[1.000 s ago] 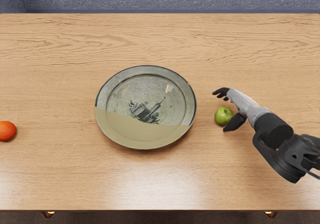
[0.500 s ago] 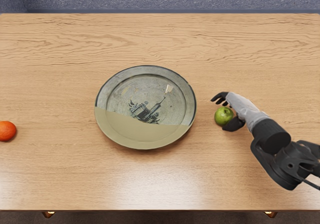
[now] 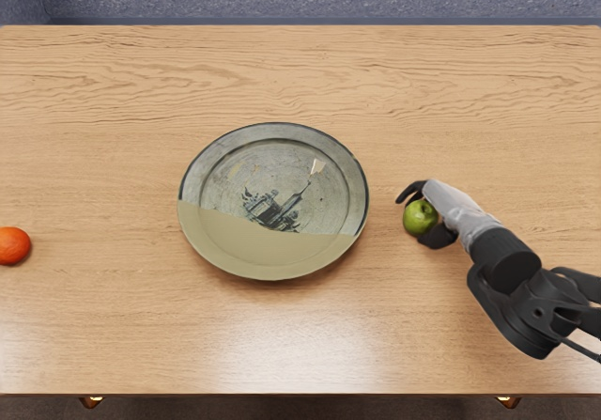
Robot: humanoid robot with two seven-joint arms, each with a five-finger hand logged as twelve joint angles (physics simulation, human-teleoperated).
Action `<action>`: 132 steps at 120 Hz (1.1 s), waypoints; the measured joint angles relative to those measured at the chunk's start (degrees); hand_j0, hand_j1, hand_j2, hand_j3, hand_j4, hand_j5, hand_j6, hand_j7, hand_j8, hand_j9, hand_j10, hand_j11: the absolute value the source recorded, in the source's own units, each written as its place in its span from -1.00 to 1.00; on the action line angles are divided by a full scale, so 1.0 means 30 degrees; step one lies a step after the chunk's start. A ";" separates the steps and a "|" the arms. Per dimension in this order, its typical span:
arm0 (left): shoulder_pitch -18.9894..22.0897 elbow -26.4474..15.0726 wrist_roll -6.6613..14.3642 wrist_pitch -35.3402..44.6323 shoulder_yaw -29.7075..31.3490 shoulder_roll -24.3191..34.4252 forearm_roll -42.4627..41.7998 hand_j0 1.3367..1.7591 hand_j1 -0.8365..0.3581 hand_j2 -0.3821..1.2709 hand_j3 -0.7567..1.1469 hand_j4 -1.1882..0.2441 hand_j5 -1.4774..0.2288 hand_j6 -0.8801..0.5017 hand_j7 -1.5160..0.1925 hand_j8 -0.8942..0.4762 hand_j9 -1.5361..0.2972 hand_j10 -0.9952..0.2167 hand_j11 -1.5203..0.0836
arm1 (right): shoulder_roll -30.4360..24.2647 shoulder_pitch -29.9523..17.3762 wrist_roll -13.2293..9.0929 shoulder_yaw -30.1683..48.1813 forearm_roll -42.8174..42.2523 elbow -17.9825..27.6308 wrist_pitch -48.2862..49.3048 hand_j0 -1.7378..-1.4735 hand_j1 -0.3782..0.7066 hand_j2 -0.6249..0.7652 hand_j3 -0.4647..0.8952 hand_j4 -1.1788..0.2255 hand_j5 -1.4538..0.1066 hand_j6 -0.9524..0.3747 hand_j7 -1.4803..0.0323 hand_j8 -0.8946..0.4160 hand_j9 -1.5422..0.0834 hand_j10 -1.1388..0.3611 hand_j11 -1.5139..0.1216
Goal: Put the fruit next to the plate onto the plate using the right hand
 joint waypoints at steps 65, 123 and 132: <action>0.0000 0.0000 0.0002 0.0000 -0.0005 0.0000 -0.0004 0.52 0.52 -0.48 -0.21 0.33 0.38 -0.06 0.42 -0.04 0.34 0.26 0.52 | 0.0119 0.0520 0.0031 0.0203 0.1066 -0.0142 0.0292 -0.38 0.16 -0.05 -0.32 -0.22 -0.20 -0.26 -0.14 -0.34 -0.12 -0.24 -0.20; 0.0000 0.0000 0.0004 0.0000 0.0001 0.0000 -0.0003 0.52 0.52 -0.48 -0.21 0.33 0.38 -0.06 0.42 -0.04 0.34 0.26 0.52 | -0.1041 0.2730 0.0015 0.1045 0.4498 -0.0064 0.2079 -0.33 0.26 0.06 -0.32 -0.22 -0.44 -0.15 -0.32 -0.19 -0.31 -0.42 -0.34; 0.0000 0.0000 0.0005 0.0000 0.0001 0.0000 -0.0005 0.52 0.52 -0.48 -0.21 0.33 0.38 -0.06 0.42 -0.04 0.34 0.26 0.52 | -0.1185 0.2898 0.0016 0.2021 0.5431 -0.0044 0.3417 -0.33 0.25 0.05 -0.32 -0.22 -0.44 -0.15 -0.32 -0.19 -0.31 -0.43 -0.34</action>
